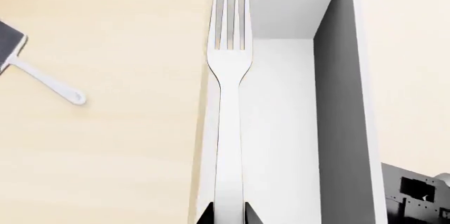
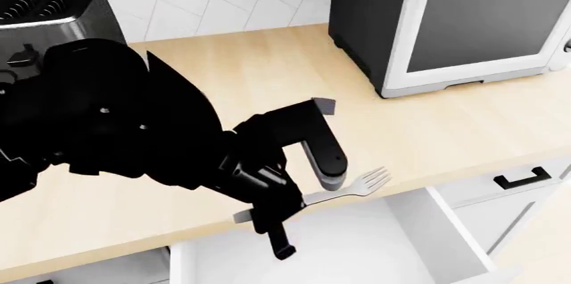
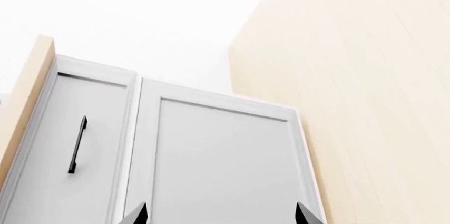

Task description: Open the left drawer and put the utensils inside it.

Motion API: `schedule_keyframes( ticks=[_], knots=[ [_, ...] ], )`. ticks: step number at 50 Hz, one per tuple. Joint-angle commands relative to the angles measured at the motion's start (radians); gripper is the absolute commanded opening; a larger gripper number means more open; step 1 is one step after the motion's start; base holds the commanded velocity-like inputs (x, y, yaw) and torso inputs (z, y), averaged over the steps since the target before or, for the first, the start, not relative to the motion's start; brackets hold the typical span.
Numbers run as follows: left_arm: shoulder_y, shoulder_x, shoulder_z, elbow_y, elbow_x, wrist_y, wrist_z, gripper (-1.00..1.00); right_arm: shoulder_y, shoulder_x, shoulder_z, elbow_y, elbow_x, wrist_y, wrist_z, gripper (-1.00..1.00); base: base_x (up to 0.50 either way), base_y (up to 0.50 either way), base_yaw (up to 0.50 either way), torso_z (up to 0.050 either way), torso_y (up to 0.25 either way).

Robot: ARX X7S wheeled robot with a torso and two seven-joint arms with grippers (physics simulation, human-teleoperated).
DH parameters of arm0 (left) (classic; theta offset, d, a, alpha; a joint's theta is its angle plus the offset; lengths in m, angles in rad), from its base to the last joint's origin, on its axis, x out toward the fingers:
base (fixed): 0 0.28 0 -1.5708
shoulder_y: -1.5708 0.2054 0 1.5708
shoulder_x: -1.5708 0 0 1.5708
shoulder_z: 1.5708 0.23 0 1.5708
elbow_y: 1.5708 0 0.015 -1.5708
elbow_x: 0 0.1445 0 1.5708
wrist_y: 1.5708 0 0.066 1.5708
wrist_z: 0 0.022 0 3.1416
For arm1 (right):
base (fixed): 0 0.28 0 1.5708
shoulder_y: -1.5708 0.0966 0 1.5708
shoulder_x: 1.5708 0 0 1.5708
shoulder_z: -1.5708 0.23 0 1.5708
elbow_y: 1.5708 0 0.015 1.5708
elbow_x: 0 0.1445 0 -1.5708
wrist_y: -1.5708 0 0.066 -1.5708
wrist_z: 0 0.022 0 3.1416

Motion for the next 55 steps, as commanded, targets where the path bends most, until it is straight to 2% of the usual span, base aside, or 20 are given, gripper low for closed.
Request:
schedule_keyframes(
  ticks=[1, 15, 39, 55],
  knots=[
    [0.04, 0.006, 0.013, 0.031, -0.005, 0.007, -0.022, -1.0, 0.021, -0.01, 0.001, 0.043, -0.012, 0.022, 0.0, 1.0, 0.0, 0.0, 0.0, 0.0, 0.0],
    [0.085, 0.033, 0.015, 0.048, -0.084, 0.018, -0.144, -1.0, 0.027, -0.013, 0.005, 0.058, -0.019, 0.033, -0.003, 1.0, 0.0, 0.0, 0.0, 0.0, 0.0],
    [0.175, 0.084, 0.074, 0.005, -0.03, 0.032, -0.139, -1.0, 0.053, -0.027, -0.006, 0.116, -0.019, 0.066, -0.011, 1.0, 0.0, 0.0, 0.0, 0.0, 0.0],
    [0.163, 0.091, 0.077, 0.013, -0.035, 0.018, -0.136, -1.0, 0.045, -0.021, -0.009, 0.101, -0.01, 0.059, -0.012, 1.0, 0.0, 0.0, 0.0, 0.0, 0.0]
  ],
)
